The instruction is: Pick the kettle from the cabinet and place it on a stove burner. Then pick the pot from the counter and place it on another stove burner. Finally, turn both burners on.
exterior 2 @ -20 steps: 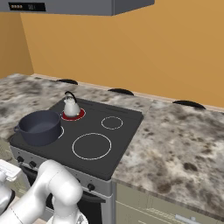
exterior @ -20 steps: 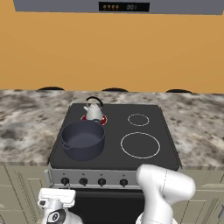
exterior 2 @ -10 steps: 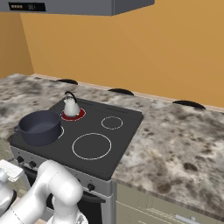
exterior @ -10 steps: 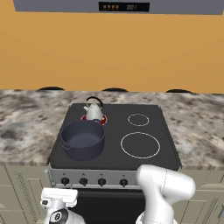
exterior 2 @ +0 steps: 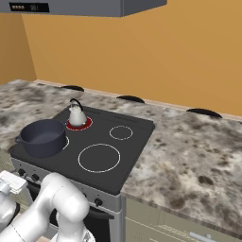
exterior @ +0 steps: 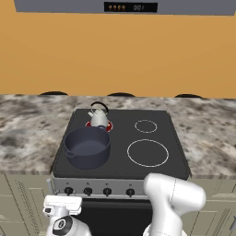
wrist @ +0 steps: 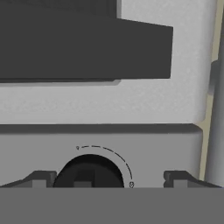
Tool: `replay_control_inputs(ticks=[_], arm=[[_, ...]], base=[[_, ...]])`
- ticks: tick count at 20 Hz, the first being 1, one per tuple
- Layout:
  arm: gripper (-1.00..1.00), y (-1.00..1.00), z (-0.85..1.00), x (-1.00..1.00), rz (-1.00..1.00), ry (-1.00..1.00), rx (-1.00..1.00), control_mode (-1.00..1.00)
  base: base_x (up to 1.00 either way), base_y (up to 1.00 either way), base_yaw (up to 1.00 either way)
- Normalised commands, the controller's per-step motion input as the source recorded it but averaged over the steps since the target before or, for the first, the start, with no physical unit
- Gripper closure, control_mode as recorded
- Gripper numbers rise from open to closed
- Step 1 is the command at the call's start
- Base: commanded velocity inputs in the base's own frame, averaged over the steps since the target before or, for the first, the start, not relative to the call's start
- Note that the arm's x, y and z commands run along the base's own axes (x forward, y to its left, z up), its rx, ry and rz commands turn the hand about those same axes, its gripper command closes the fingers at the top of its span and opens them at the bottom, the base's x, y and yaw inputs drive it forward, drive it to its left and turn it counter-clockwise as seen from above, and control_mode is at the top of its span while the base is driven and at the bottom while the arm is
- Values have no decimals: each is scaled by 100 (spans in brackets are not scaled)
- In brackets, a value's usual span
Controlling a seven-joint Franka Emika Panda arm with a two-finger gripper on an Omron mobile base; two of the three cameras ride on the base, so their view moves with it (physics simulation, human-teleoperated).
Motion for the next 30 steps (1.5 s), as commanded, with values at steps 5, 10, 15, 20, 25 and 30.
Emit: replay_control_inputs(ticks=[5,10,15,20,25,30], arm=[[100,0,0,15,0,0,0,-100],[100,0,0,15,0,0,0,-100],[100,0,0,2,0,0,0,-100],[100,-1,0,0,0,0,0,-100],[100,0,0,0,0,0,0,-100],[100,0,3,-4,0,0,-5,-100]], base=[[0,0,0],[0,0,0],[0,0,0],[0,0,0],[0,0,0],[0,0,0]])
